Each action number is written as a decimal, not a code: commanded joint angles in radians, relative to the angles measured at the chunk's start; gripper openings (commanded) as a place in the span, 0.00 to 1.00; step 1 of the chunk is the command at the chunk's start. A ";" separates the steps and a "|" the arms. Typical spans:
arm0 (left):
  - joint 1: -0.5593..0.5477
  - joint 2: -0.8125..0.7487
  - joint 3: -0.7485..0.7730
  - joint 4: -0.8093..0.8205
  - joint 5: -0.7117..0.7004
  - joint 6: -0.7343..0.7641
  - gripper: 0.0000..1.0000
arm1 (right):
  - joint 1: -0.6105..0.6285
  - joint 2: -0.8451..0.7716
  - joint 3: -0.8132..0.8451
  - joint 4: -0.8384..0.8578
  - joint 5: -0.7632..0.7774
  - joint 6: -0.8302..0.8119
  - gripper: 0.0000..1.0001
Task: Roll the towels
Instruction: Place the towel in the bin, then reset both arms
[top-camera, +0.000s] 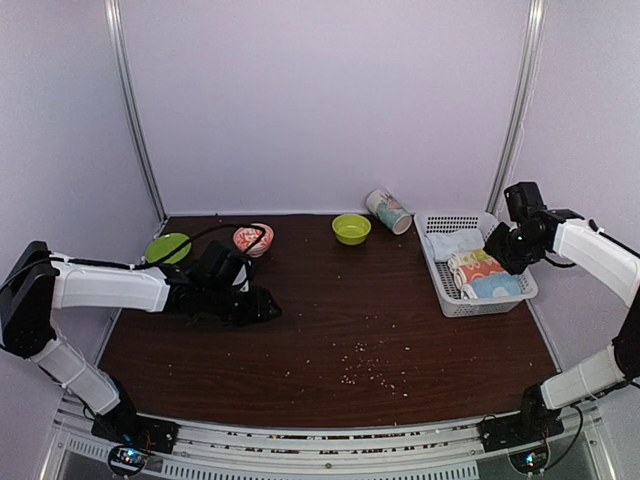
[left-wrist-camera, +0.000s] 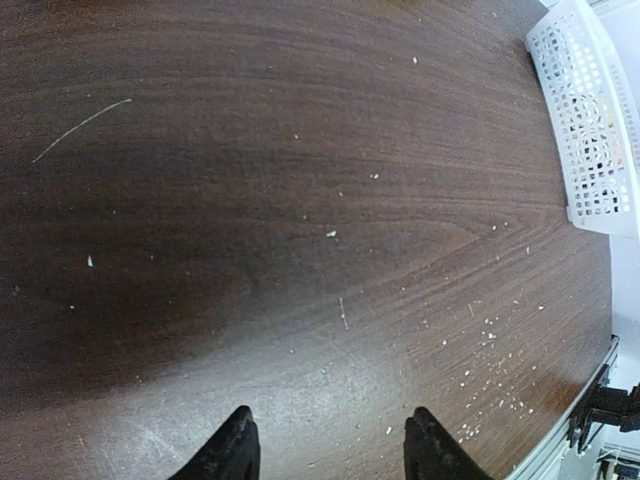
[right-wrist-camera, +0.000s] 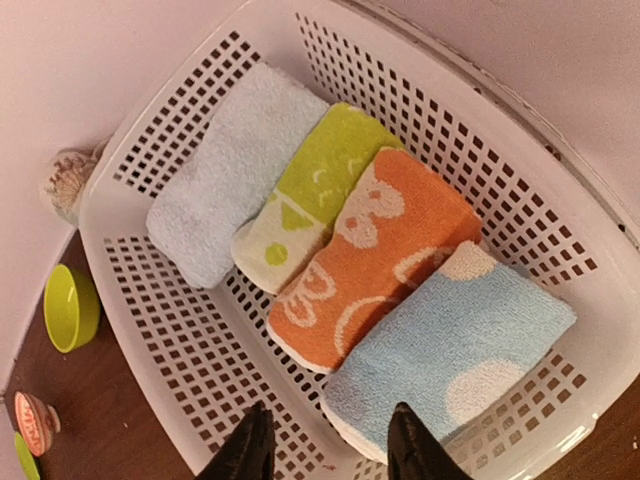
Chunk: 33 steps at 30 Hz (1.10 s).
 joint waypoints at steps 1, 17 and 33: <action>0.004 0.012 0.035 0.051 0.019 0.015 0.51 | -0.022 0.062 0.038 -0.007 0.042 -0.100 0.32; 0.005 -0.019 0.002 0.040 0.004 0.029 0.49 | -0.126 0.174 -0.128 0.144 -0.031 -0.111 0.15; 0.030 -0.239 -0.003 -0.134 -0.280 0.199 0.51 | 0.357 -0.407 -0.251 0.396 0.173 -0.468 0.73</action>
